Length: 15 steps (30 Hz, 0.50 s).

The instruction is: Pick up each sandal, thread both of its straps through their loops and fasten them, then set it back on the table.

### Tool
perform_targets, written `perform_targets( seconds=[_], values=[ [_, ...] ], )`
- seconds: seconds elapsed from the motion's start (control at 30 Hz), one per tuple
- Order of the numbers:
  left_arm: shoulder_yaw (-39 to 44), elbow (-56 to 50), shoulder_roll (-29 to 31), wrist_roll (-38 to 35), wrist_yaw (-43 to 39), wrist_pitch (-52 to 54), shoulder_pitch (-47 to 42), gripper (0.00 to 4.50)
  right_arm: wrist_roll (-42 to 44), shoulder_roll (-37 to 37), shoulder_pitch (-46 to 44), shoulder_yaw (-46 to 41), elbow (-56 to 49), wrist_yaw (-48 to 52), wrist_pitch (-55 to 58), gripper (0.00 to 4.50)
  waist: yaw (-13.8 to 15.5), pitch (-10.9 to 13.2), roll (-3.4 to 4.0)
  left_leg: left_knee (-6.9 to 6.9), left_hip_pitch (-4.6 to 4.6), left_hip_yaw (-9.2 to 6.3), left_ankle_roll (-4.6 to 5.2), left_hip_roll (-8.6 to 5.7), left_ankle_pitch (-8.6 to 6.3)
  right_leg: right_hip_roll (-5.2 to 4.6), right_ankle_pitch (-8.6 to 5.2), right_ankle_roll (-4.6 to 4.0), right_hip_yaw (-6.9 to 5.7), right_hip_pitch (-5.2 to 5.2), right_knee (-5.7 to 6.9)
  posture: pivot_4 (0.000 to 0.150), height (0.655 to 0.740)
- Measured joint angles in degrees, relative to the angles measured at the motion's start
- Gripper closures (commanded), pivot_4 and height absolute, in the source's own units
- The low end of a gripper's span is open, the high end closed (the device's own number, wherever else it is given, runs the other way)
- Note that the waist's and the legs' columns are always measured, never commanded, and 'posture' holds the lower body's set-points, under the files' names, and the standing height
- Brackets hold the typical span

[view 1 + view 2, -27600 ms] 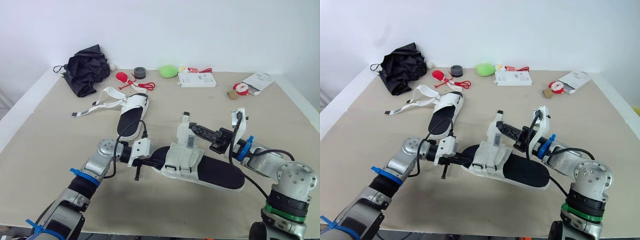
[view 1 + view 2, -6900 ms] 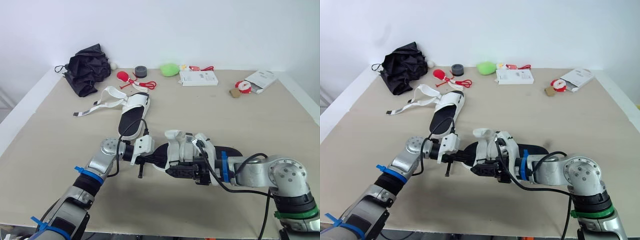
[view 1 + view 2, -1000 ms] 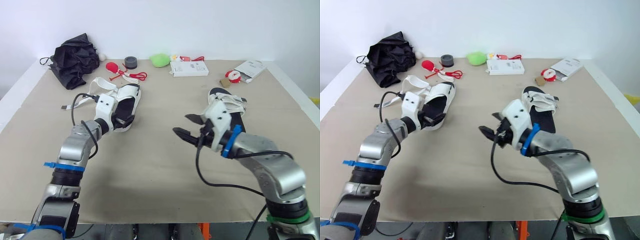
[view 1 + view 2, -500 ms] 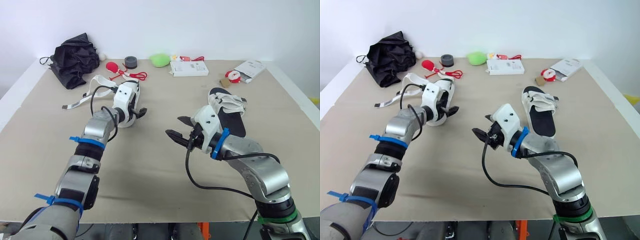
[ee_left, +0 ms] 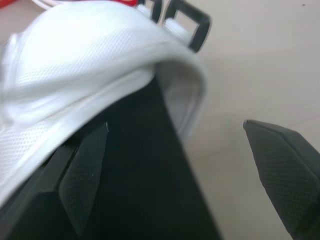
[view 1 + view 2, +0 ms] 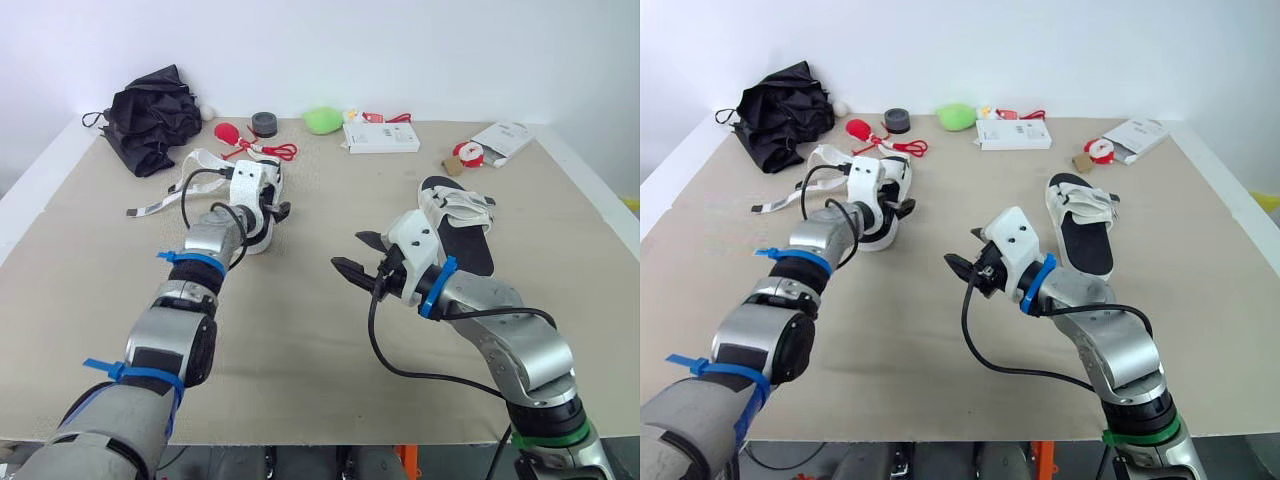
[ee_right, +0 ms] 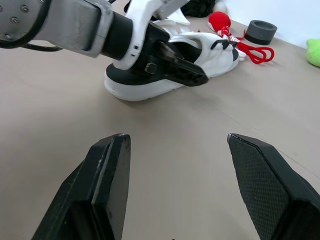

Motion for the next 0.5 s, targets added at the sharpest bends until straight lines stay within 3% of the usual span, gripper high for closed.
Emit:
perform_targets(
  seconds=[0.07,0.13,0.37,0.43,0.5],
  values=[
    [0.4,2.8,-1.1,0.5,1.0,-2.1,-1.6,0.04,-0.1,0.0,0.0,0.0,0.1,-0.1,0.0,1.15,0.0,0.0,-0.02,-0.01,-0.02,0.00,0.00,-0.01,0.00,0.00,0.00,0.00,0.00,-0.02,-0.01,0.150,0.7400],
    [0.8,5.4,-2.0,0.5,1.9,-4.1,-2.9,0.53,-0.2,0.0,0.0,0.0,0.2,-0.2,0.0,1.15,0.0,0.0,-0.04,-0.02,-0.03,0.00,0.01,-0.01,-0.01,0.00,-0.01,0.01,-0.02,-0.03,-0.01,0.150,0.7400],
    [1.7,7.6,-2.1,0.7,2.7,-7.2,-3.4,2.71,-0.4,0.0,0.0,0.0,0.2,-0.4,0.0,1.15,-0.1,0.0,-0.04,-0.02,-0.04,0.00,0.01,-0.01,-0.01,0.01,-0.01,0.00,-0.02,-0.04,-0.01,0.150,0.7400],
    [1.8,7.6,-1.8,0.7,2.6,-8.1,-2.5,3.68,-0.4,-0.1,0.0,0.0,0.2,-0.4,0.0,1.15,-0.1,0.0,-0.04,-0.02,-0.04,0.00,0.01,0.00,-0.01,-0.01,0.00,0.00,-0.02,-0.04,-0.01,0.150,0.7400],
    [1.8,7.5,-1.7,0.8,2.5,-8.3,-2.2,4.16,-0.4,-0.2,0.0,0.0,0.2,-0.4,0.0,1.15,-0.1,0.0,-0.04,-0.02,-0.04,-0.01,0.01,0.00,-0.01,-0.02,0.00,0.00,-0.02,-0.04,-0.01,0.150,0.7400]
  ],
)
